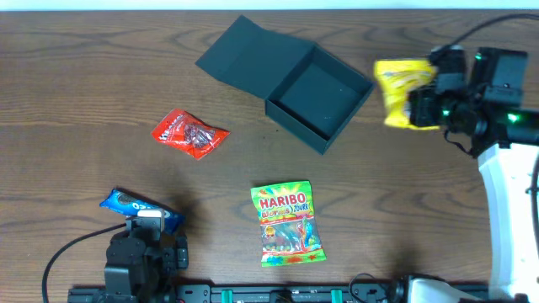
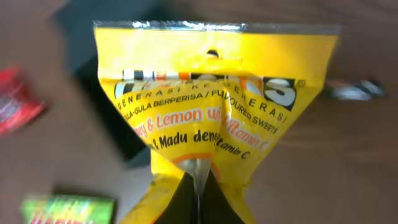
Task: Pack container
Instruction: 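Carry the yellow bag with the right gripper into the black box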
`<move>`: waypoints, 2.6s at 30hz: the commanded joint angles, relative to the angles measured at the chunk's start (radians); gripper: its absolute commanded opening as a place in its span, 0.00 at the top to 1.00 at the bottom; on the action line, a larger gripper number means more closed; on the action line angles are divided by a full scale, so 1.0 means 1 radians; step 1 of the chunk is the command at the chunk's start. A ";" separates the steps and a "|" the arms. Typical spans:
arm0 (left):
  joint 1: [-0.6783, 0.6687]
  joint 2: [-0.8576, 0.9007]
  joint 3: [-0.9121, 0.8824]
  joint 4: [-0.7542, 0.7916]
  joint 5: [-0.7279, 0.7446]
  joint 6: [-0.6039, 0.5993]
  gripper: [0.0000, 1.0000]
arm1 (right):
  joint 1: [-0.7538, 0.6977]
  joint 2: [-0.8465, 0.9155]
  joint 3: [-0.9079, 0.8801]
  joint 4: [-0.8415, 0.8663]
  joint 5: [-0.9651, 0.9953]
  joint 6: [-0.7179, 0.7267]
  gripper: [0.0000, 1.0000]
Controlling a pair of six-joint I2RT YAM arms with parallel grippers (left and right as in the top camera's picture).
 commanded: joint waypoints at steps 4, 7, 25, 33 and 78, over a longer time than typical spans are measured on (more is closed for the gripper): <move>0.002 -0.006 -0.027 -0.024 -0.011 0.014 0.05 | 0.073 0.009 0.151 -0.088 -0.190 -0.303 0.99; 0.002 -0.006 -0.027 -0.024 -0.011 0.014 0.05 | 0.072 0.052 0.211 -0.088 -0.242 -0.327 0.99; 0.002 -0.006 -0.027 -0.024 -0.011 0.014 0.05 | 0.101 0.682 0.644 -0.262 -0.334 -0.553 0.99; 0.002 -0.006 -0.027 -0.024 -0.011 0.014 0.05 | 0.136 0.751 0.644 -0.225 -0.327 -0.596 0.99; 0.002 -0.006 -0.027 -0.024 -0.011 0.014 0.05 | 0.116 0.952 0.643 -0.070 -0.323 -0.581 0.99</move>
